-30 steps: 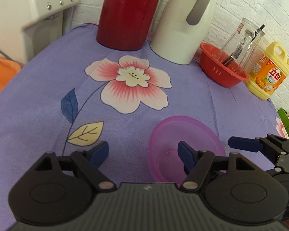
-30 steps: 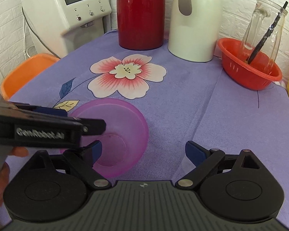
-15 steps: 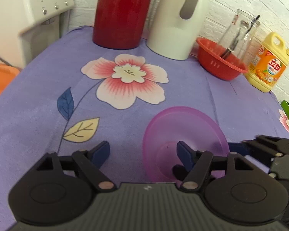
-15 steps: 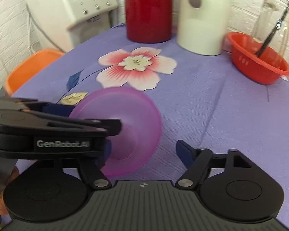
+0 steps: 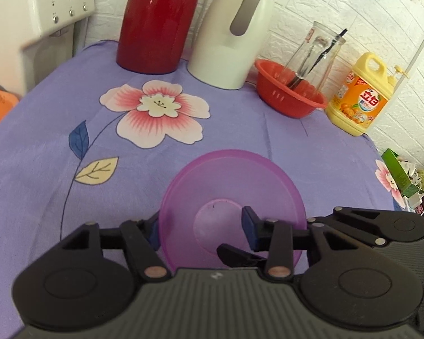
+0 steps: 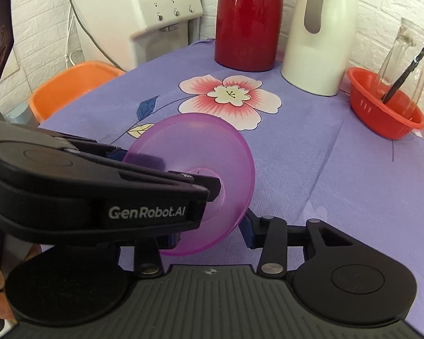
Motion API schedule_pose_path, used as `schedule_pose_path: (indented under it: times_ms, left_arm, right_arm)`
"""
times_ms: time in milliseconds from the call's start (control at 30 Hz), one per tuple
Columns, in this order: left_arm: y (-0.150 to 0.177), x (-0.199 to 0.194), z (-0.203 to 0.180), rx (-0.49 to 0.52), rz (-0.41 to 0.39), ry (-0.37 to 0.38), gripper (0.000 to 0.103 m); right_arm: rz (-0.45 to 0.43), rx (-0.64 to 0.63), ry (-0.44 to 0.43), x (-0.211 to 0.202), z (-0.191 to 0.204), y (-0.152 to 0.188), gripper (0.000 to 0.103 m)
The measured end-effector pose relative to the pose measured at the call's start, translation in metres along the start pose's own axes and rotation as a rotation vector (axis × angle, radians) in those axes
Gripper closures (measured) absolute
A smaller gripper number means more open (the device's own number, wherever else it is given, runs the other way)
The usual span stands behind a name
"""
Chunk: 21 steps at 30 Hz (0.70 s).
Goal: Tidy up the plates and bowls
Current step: 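Carry the pink bowl with the left gripper over the white bowl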
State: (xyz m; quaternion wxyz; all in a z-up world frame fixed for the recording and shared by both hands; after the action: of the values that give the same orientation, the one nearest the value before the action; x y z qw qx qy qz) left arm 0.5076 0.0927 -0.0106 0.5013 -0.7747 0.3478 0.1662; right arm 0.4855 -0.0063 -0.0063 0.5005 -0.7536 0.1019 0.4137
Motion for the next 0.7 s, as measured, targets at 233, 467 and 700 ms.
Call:
schedule_pose_path:
  times_ms: [233,467,700]
  left_arm:
    - [0.025,-0.049,-0.039,0.039,-0.061,0.027,0.059]
    - [0.069,-0.099,-0.097,0.157,-0.132,0.044,0.057]
    - [0.105,-0.126,-0.135,0.191,-0.135,0.104,0.057]
  right_arm:
    - [-0.05,0.001,0.003,-0.056,0.005,0.026,0.025]
    - [-0.131,0.014,0.048,-0.124,0.014,0.074,0.021]
    - [-0.179,0.033,0.082,-0.172,0.007,0.104,0.021]
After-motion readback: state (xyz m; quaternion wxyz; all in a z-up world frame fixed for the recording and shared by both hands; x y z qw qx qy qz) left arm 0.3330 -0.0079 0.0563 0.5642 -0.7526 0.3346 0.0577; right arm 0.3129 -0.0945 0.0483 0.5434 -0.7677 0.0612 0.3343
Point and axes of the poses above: each gripper's, at about its wrist camera, not at the fingertips, and x roughly the way its jaws point, z to its left, y to its underside, the point moved 5 cm from there along x, roughly the way its jaws point, and after that the axes turned 10 degrees about y, right-handed, at the moved point
